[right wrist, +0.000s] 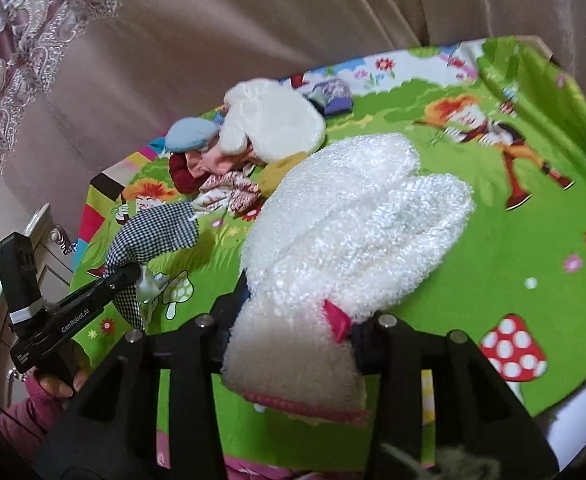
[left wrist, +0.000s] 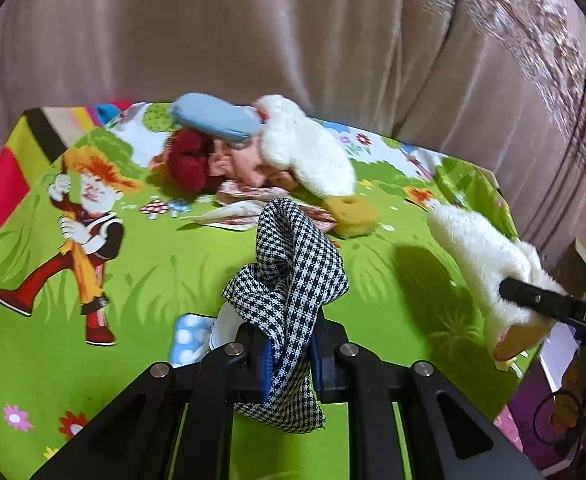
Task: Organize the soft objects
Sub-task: 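Carry both held cloths to the white bin and release them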
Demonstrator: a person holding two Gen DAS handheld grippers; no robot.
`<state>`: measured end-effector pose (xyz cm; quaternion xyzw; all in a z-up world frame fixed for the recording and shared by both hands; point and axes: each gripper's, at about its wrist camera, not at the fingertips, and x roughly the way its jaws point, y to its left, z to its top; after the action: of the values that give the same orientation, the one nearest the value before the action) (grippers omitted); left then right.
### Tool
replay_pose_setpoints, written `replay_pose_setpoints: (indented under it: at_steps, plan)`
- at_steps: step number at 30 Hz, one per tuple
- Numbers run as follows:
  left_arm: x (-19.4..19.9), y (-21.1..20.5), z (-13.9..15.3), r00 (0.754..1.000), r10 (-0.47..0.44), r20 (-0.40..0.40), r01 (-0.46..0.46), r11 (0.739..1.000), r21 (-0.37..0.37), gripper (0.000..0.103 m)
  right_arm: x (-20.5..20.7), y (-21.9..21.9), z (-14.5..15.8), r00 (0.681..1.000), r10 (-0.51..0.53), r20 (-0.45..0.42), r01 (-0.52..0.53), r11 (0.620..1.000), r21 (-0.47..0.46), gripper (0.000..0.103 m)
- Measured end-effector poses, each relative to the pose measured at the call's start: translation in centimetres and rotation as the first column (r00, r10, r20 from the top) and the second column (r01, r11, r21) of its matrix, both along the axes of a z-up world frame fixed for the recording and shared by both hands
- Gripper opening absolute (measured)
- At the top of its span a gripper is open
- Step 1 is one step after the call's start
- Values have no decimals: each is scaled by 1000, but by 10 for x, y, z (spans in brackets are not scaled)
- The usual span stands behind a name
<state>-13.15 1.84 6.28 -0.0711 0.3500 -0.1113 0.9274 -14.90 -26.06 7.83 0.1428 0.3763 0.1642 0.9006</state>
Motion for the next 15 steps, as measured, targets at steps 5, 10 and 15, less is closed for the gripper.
replay_pose_setpoints:
  at_steps: [5, 10, 15]
  plan:
    - [-9, -24, 12, 999, -51, 18, 51, 999, 14, 16, -15, -15, 20, 999, -5, 45, 7, 999, -32, 46]
    - [-18, -42, 27, 995, -96, 38, 95, 995, 18, 16, -27, -30, 43, 997, -12, 82, 16, 999, -47, 46]
    - [-24, -57, 37, 990, -134, 42, 133, 991, 22, 16, -43, -44, 48, 996, -18, 85, 22, 999, -43, 47]
